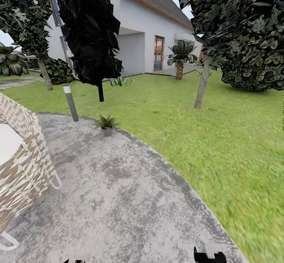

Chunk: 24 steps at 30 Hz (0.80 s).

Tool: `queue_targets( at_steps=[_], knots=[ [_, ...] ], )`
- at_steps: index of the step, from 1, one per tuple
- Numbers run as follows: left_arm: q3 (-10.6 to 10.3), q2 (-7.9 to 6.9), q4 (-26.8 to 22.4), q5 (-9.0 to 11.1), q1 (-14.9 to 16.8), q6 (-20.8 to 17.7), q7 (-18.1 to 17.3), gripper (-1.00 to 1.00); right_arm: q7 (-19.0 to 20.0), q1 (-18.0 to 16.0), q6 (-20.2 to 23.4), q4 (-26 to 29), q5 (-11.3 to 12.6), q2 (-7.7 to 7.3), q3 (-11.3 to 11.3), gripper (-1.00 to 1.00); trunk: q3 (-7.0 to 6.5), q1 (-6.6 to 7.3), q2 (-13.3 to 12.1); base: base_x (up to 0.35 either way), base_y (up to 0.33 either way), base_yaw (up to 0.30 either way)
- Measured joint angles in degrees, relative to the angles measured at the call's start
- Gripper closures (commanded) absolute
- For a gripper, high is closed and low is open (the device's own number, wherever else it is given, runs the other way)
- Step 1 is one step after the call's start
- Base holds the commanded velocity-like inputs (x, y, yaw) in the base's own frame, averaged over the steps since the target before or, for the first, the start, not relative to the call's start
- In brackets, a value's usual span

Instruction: Pick up the pesticide atomizer in the garden and spray insectifuge to fully cover both potted plants in the garden.

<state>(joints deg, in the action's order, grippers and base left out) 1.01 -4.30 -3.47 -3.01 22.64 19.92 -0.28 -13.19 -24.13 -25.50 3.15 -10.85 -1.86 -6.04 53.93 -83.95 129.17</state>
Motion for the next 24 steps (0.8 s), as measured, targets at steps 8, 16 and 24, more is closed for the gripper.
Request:
queue_targets(
  at_steps=[8,16,24],
  knots=[
    [0.0,0.0,0.0,0.0,0.0,0.0,0.0,1.0,0.3,0.0,0.0,-0.1,-0.3,-0.28,0.0,-1.0,0.0,0.0,0.0,0.339,0.0,-0.008],
    [0.0,0.0,0.1,0.0,0.0,0.0,0.0,1.0,0.2,0.0,0.0,0.0,-0.3,-0.35,0.1,-1.0,0.0,0.0,0.0,0.34,0.0,0.0],
    [0.0,0.0,0.1,0.0,0.0,0.0,0.0,1.0,0.0,0.0,0.1,0.0,-0.2,0.06,0.1,-1.0,0.0,0.0,0.0,0.339,0.0,0.0]
  ],
)
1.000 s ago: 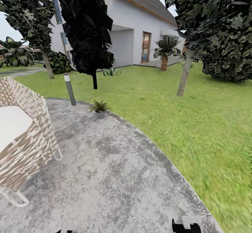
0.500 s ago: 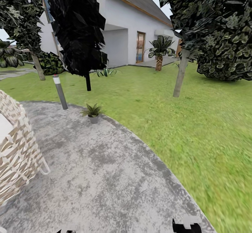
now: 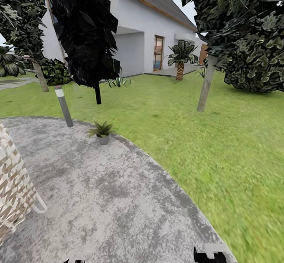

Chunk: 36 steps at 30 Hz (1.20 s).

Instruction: Pick up the pesticide atomizer in the garden and spray insectifuge to fully cover both potted plants in the garden.

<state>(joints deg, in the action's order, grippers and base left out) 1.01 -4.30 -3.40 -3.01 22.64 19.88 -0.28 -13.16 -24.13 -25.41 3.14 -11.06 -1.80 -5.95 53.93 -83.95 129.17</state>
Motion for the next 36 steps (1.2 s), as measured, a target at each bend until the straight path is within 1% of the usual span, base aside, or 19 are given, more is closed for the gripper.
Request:
queue_targets(
  at_steps=[4,11,29,36],
  knots=[
    [0.0,0.0,0.0,0.0,0.0,0.0,0.0,1.0,0.0,0.0,0.0,0.0,0.1,0.11,0.0,-1.0,0.0,0.0,0.0,0.34,0.0,0.053],
    [0.0,0.0,0.0,0.0,0.0,0.0,0.0,1.0,0.0,0.0,0.0,0.0,0.1,0.12,0.0,-1.0,0.0,0.0,0.0,0.34,0.0,0.178],
    [0.0,0.0,0.0,0.0,0.0,0.0,0.0,1.0,0.0,0.0,0.0,0.0,0.1,0.12,0.0,-1.0,0.0,0.0,0.0,0.339,0.0,0.015],
    [0.0,-0.01,0.0,0.0,0.0,0.0,0.0,1.0,0.0,0.0,0.0,0.0,0.1,0.12,0.0,-1.0,0.0,0.0,0.0,0.339,0.0,0.199]
  ],
)
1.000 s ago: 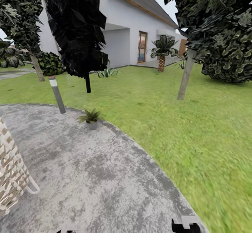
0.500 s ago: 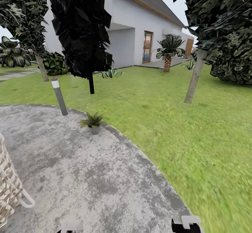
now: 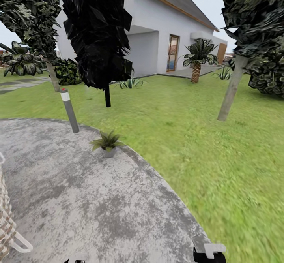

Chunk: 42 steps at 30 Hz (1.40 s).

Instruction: Pick up the pesticide atomizer in the garden and spray insectifuge to fully cover both potted plants in the garden.

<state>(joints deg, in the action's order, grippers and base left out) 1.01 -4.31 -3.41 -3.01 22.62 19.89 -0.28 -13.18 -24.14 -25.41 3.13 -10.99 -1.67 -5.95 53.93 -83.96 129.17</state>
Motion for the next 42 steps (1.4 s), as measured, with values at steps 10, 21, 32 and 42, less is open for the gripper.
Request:
queue_targets(
  at_steps=[10,21,32,42],
  knots=[
    [0.0,0.01,0.0,0.0,0.0,0.0,0.0,1.0,0.0,0.0,0.0,0.0,0.0,-0.01,0.0,-1.0,0.0,0.0,0.0,0.34,0.0,0.071],
    [0.0,0.0,0.0,0.0,0.0,0.0,0.0,1.0,0.0,0.0,0.0,0.0,0.0,0.0,0.0,-1.0,0.0,0.0,0.0,0.34,0.0,0.05],
    [0.0,0.0,0.0,0.1,0.0,0.0,0.0,1.0,0.0,0.0,0.0,0.0,0.0,0.0,0.0,-1.0,0.0,0.0,0.0,0.334,0.014,0.269],
    [0.0,0.0,0.0,0.1,0.0,0.0,0.0,1.0,0.0,0.0,0.0,0.0,0.0,0.0,0.0,-1.0,0.0,-0.02,0.0,0.079,0.013,0.275]
  ],
)
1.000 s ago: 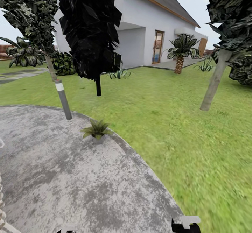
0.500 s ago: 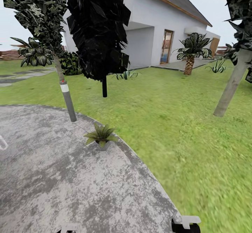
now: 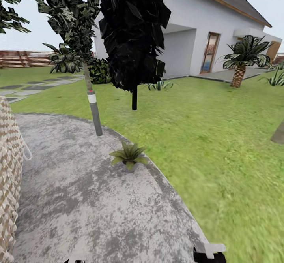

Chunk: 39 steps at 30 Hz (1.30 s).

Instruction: Pick up the pesticide atomizer in the garden and spray insectifuge to fully cover both potted plants in the garden.

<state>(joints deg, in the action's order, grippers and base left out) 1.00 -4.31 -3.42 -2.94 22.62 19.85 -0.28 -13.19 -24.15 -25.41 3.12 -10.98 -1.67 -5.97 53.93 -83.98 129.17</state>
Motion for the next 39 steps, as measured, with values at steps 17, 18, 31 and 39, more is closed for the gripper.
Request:
queue_targets(
  at_steps=[17,18,31,39],
  knots=[
    [0.0,0.0,0.0,0.0,0.0,0.0,0.1,1.0,0.1,0.0,0.0,0.0,-0.1,-0.55,-0.1,-1.0,0.0,0.02,0.0,0.301,0.164,0.025],
    [0.1,0.02,-0.1,0.0,0.0,0.0,0.1,1.0,0.1,0.0,-0.1,-0.1,-0.1,-0.69,-0.1,-1.0,0.0,0.02,0.0,0.311,0.159,0.0],
    [0.1,0.22,-0.3,0.1,-0.1,0.0,0.1,1.0,0.1,0.0,-0.2,-1.2,-0.1,-1.16,0.0,-1.0,0.0,0.02,0.0,0.331,0.043,0.0],
    [0.1,0.27,-0.2,0.1,-0.1,0.0,0.1,1.0,0.0,0.0,-0.2,-0.9,0.0,-0.81,0.0,-1.0,0.0,0.02,0.0,0.338,0.0,0.0]
  ],
)
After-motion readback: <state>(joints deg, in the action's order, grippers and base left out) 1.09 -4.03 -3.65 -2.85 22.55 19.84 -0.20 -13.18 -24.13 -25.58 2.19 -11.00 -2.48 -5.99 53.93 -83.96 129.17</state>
